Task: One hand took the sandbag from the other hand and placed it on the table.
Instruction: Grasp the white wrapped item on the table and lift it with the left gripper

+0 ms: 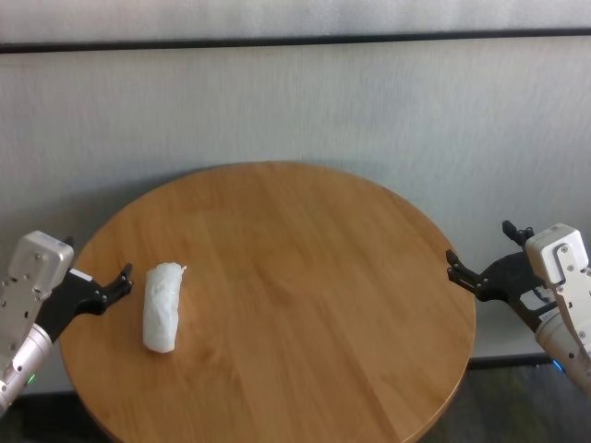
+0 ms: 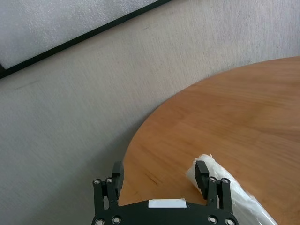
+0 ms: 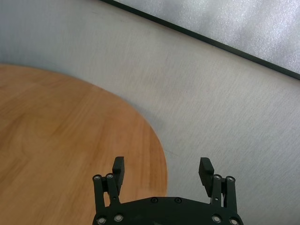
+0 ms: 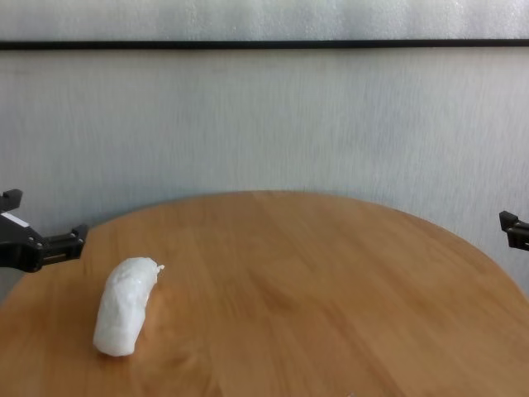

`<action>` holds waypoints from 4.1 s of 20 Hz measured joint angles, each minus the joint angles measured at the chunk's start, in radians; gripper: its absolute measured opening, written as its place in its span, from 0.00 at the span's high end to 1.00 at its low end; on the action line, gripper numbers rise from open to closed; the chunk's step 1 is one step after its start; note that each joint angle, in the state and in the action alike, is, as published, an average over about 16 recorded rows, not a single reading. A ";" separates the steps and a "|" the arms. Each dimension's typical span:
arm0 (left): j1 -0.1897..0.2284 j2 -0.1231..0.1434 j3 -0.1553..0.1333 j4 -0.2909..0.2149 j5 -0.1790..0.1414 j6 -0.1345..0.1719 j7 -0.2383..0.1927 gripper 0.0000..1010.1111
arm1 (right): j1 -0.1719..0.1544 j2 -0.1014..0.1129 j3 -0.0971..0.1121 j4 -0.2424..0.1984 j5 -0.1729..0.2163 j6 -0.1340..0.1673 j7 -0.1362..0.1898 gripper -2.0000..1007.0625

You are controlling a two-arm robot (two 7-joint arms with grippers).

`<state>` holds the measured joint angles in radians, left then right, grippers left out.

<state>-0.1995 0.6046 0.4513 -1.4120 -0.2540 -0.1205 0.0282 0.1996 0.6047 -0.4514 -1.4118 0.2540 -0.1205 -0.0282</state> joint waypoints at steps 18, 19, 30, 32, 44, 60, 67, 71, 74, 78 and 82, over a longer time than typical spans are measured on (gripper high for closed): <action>0.000 0.000 0.000 0.000 0.000 0.000 0.000 0.01 | 0.000 0.000 0.000 0.000 0.000 0.000 0.000 0.01; 0.000 0.000 0.000 0.000 0.000 0.000 0.000 0.01 | 0.000 0.000 0.000 0.000 0.000 0.000 0.000 0.01; 0.000 0.000 0.000 0.000 0.000 0.000 0.000 0.01 | 0.000 0.000 0.000 0.000 0.000 0.000 0.000 0.01; 0.000 0.000 0.000 0.000 0.000 0.000 0.000 0.01 | 0.000 0.000 0.000 0.000 0.000 0.000 0.000 0.01; 0.001 0.000 -0.001 -0.002 0.000 0.000 0.001 0.01 | 0.000 0.000 0.000 0.000 0.000 0.000 0.000 0.01; 0.027 0.026 -0.038 -0.105 -0.063 0.079 -0.107 0.01 | 0.000 0.000 0.000 0.000 0.000 0.000 0.000 0.01; 0.024 0.022 -0.059 -0.149 -0.143 0.212 -0.176 0.01 | 0.000 0.000 0.000 0.000 0.000 0.000 0.000 0.01; 0.025 0.009 -0.078 -0.168 -0.186 0.298 -0.187 0.01 | 0.000 0.000 0.000 0.000 0.000 0.000 0.000 0.01; 0.028 -0.004 -0.094 -0.176 -0.215 0.358 -0.188 0.01 | 0.000 0.000 0.000 0.000 0.000 0.000 0.000 0.01; 0.031 -0.025 -0.116 -0.186 -0.251 0.441 -0.176 0.01 | 0.000 0.000 0.000 0.000 0.000 0.000 0.000 0.01; 0.030 -0.051 -0.137 -0.199 -0.283 0.528 -0.153 0.01 | 0.000 0.000 0.000 0.000 0.000 0.000 0.000 0.01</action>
<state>-0.1696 0.5537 0.3146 -1.6107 -0.5369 0.4076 -0.1245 0.1996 0.6047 -0.4515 -1.4119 0.2540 -0.1205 -0.0282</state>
